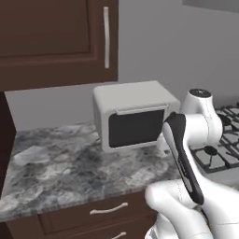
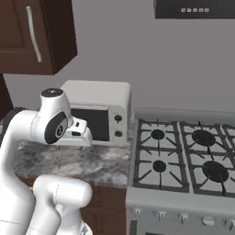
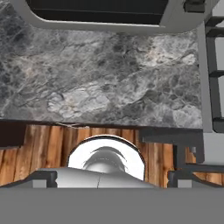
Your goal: Navigate to the toaster oven.
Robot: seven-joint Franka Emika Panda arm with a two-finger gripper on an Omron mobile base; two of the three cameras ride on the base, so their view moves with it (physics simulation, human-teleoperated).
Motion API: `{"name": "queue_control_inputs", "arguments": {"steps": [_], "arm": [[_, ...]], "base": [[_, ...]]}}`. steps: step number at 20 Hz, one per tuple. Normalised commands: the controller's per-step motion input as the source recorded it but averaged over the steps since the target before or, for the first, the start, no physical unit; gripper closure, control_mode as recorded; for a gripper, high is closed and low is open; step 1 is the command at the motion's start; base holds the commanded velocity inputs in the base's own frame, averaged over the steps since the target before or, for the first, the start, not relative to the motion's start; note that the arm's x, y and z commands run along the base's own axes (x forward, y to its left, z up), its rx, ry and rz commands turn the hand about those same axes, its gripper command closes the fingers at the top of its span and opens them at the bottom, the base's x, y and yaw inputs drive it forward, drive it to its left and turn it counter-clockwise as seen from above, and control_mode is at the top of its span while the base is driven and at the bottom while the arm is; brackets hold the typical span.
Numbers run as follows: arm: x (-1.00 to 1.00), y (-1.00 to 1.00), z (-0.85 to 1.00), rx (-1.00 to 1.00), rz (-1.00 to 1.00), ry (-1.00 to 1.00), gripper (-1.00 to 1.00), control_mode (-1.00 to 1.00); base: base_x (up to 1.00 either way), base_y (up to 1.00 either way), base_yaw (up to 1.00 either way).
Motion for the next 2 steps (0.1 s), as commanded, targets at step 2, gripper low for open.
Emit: {"name": "queue_control_inputs", "arguments": {"steps": [2], "arm": [[0.00,0.00,0.00,0.00,0.00,0.00,-1.00,1.00]], "base": [[0.30,0.06,-0.01]]}}
